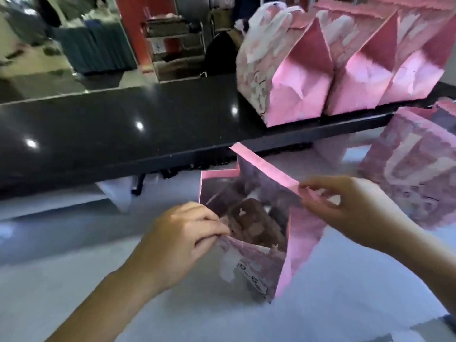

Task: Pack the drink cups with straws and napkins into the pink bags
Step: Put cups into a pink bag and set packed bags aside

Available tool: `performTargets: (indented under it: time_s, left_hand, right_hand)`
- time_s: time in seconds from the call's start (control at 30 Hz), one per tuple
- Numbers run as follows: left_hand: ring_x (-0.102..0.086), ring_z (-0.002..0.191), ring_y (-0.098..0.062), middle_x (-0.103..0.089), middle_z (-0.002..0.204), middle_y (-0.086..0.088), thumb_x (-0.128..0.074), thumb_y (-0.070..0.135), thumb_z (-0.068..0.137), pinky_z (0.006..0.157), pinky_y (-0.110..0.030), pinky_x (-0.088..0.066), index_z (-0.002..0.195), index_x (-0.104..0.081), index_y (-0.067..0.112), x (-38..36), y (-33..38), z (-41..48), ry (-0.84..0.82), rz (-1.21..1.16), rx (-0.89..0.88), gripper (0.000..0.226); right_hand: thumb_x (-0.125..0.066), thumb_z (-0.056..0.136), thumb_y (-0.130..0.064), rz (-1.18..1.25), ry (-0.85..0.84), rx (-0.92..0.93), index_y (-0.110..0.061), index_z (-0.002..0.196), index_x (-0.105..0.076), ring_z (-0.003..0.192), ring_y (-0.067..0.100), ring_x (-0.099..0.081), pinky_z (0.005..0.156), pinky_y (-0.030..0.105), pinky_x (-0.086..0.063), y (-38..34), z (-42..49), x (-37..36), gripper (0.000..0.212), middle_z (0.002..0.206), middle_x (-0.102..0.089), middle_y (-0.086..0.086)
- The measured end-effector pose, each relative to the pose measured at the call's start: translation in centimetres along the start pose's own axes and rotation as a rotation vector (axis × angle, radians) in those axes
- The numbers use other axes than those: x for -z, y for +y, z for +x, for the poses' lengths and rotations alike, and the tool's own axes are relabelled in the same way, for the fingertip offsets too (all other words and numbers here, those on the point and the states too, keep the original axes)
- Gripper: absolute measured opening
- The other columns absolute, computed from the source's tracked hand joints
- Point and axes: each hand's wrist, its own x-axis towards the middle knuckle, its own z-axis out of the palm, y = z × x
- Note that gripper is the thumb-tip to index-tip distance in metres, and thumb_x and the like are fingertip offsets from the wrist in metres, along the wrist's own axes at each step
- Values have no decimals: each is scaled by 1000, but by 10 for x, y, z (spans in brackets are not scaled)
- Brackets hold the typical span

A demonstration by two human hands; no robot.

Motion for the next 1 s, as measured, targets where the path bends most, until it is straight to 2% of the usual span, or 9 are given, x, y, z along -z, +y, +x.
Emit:
performTargets:
  time_s: [0.1, 0.2, 0.4, 0.5, 0.57, 0.63, 0.8, 0.9, 1.0]
  left_hand:
    - [-62, 91, -7, -67, 93, 19, -58, 32, 92, 77, -35, -52, 96, -79, 30, 27, -8, -74, 66, -16, 220, 22]
    - [-63, 91, -9, -68, 92, 17, -61, 26, 93, 84, -38, -49, 96, -79, 28, 52, -12, -130, 130, 43, 346, 19]
    - [-63, 94, -8, -68, 93, 17, -67, 20, 89, 102, -43, -40, 95, -78, 29, 81, -17, -207, 295, 228, 449, 16]
    - [-63, 98, -9, -69, 94, 14, -74, 17, 86, 103, -50, -40, 97, -78, 28, 90, -32, -236, 355, 258, 471, 16]
    - [-62, 103, -10, -70, 97, 13, -72, 17, 88, 103, -50, -39, 102, -78, 26, 99, -47, -254, 365, 242, 465, 18]
    - [-61, 108, -10, -69, 102, 12, -70, 15, 89, 105, -49, -38, 107, -76, 25, 111, -63, -274, 365, 203, 450, 21]
    - [-57, 122, -13, -67, 120, 10, -67, 14, 93, 109, -51, -36, 116, -74, 23, 145, -110, -336, 417, 64, 446, 25]
    - [-59, 123, -19, -67, 123, 5, -63, 11, 94, 104, -46, -44, 114, -74, 15, 168, -139, -375, 536, -110, 447, 23]
    - [-62, 120, -17, -68, 121, 8, -62, 16, 93, 103, -31, -46, 112, -74, 17, 197, -179, -410, 574, -217, 556, 23]
  right_hand:
    - [-70, 84, -34, 35, 7, 180, -41, 97, -72, 72, 15, -66, 66, 39, -55, -53, 2, -39, 15, 82, -70, -16]
    - [-67, 80, -30, 114, 28, 323, -30, 99, -75, 66, 20, -68, 60, 40, -56, -109, 10, -76, 21, 80, -72, -9]
    - [-67, 82, -30, 262, -149, 507, -31, 100, -75, 82, 24, -72, 71, 45, -58, -214, 22, -135, 20, 91, -76, -6]
    - [-67, 85, -28, 302, -212, 559, -27, 106, -76, 87, 11, -72, 82, 39, -59, -265, 27, -160, 22, 98, -75, -13]
    - [-69, 87, -21, 318, -240, 565, -24, 108, -76, 87, -5, -66, 84, 28, -55, -296, 30, -176, 22, 97, -70, -18]
    - [-70, 87, -14, 321, -233, 552, -22, 107, -77, 87, -10, -61, 83, 24, -51, -323, 31, -191, 23, 93, -67, -20]
    - [-69, 88, -12, 359, -172, 476, -23, 104, -77, 90, -4, -66, 86, 29, -53, -375, 24, -218, 21, 93, -70, -23]
    - [-69, 86, -12, 350, -194, 430, -30, 99, -76, 86, -5, -67, 81, 16, -51, -398, 19, -227, 24, 85, -72, -25]
    - [-72, 84, -8, 259, -199, 383, -37, 98, -73, 83, -8, -65, 75, 7, -47, -412, 13, -232, 32, 85, -71, -25]
